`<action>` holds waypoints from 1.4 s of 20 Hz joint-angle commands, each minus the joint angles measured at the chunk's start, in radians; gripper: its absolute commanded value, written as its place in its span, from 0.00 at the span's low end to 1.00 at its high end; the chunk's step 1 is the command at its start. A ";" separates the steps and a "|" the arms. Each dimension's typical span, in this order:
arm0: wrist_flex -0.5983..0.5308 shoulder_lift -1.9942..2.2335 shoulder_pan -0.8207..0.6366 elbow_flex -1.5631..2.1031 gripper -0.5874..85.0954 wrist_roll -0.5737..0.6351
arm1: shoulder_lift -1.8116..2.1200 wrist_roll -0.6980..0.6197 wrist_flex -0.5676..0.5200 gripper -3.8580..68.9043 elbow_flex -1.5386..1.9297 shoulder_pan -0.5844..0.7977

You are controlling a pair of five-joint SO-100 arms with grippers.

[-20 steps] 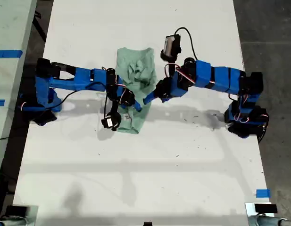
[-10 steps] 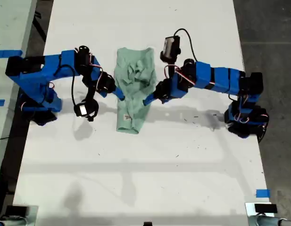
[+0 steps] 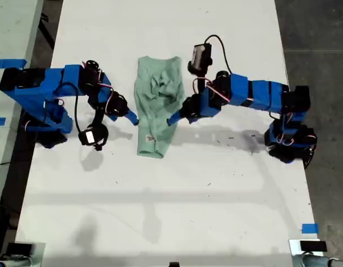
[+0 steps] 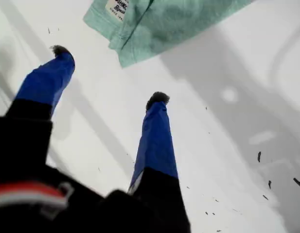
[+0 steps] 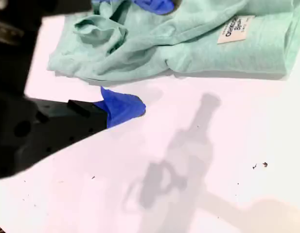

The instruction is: Fold tshirt

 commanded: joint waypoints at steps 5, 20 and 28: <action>-0.044 -0.176 0.003 -0.186 0.32 0.018 | -0.078 -0.015 -0.066 0.45 -0.140 -0.035; -0.256 -0.611 0.055 -0.302 0.32 -0.015 | -0.482 0.002 -0.213 0.44 -0.288 -0.115; -0.316 -0.802 0.095 -0.446 0.07 -0.055 | -0.699 0.072 -0.304 0.20 -0.327 -0.132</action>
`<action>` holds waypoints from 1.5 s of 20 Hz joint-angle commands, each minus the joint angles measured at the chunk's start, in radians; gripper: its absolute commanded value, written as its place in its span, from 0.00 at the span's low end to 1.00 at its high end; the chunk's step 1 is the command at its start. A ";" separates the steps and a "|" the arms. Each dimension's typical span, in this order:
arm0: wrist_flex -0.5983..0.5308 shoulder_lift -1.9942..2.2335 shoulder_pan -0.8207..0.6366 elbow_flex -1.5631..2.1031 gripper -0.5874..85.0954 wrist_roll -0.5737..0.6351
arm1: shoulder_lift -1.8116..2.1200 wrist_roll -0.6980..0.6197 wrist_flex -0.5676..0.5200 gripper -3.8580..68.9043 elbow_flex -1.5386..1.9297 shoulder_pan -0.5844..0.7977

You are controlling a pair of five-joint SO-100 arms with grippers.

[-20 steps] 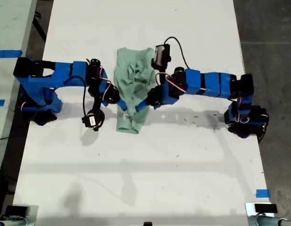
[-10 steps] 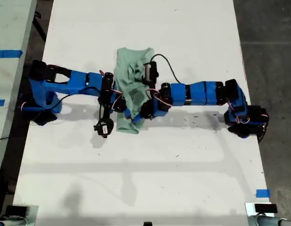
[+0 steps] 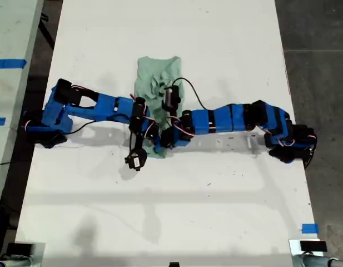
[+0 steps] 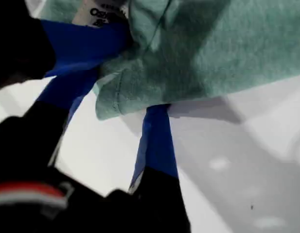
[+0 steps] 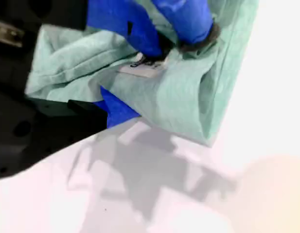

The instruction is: Fold tshirt

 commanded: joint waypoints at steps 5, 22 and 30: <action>-0.008 0.006 0.023 -0.006 0.01 -0.025 | 0.015 0.012 0.006 0.03 -0.003 -0.025; 0.164 0.236 0.218 -0.273 0.01 0.058 | 0.497 -0.067 0.169 0.03 0.034 -0.167; 0.302 0.387 -0.072 -0.253 0.01 0.275 | 0.577 -0.313 0.160 0.03 0.067 0.184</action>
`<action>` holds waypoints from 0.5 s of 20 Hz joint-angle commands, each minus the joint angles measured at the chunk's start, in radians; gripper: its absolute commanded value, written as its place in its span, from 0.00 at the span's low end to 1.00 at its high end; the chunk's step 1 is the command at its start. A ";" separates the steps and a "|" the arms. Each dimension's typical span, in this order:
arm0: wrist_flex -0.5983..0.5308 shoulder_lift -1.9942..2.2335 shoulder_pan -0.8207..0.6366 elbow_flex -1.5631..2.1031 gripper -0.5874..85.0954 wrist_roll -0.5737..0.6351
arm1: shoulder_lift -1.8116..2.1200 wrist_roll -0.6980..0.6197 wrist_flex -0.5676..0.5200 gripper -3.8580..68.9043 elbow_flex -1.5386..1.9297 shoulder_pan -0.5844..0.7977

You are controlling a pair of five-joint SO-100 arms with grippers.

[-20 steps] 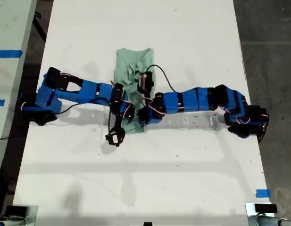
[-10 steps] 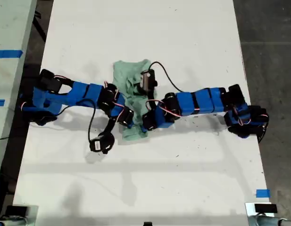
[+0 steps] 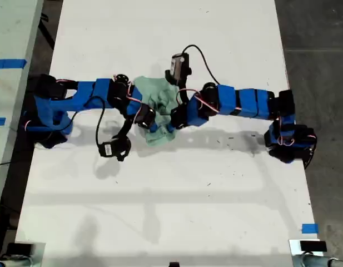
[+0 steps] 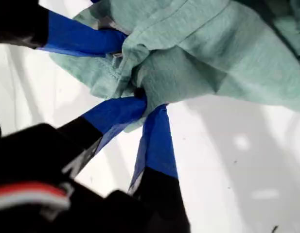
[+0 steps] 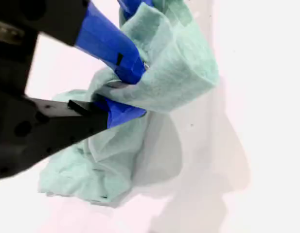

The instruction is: Fold tshirt

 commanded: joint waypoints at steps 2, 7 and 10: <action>0.086 0.107 -0.213 -0.023 0.01 0.181 | 0.097 -0.164 -0.043 0.03 -0.012 0.204; 0.044 0.092 -0.499 -0.020 0.01 0.410 | 0.074 -0.376 -0.213 0.03 -0.009 0.434; -0.018 0.035 -0.609 -0.014 0.01 0.515 | 0.051 -0.453 -0.339 0.03 0.009 0.517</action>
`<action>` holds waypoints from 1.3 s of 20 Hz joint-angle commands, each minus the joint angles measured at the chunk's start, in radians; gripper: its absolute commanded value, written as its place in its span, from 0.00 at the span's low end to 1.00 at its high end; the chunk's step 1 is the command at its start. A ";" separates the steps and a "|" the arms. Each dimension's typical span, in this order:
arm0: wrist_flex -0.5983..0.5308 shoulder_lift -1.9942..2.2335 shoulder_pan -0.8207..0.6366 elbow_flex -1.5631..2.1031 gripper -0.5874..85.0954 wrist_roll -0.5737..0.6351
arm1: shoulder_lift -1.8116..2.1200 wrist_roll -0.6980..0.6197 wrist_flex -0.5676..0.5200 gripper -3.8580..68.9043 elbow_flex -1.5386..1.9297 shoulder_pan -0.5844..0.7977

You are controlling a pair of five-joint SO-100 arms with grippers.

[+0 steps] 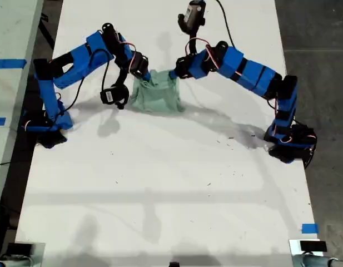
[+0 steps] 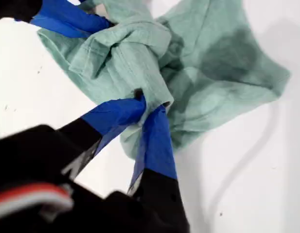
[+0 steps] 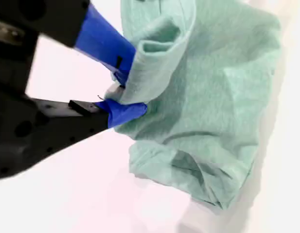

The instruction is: Fold tshirt

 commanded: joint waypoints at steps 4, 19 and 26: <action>-0.144 -0.110 -0.204 -0.009 0.01 0.130 | -0.028 -0.075 -0.189 0.02 -0.002 0.163; -0.006 -0.006 -0.334 -0.002 0.28 0.143 | 0.146 -0.029 0.081 0.52 0.167 0.186; -0.097 0.676 -0.137 0.726 0.19 -0.028 | 0.815 0.158 0.069 0.45 0.848 0.078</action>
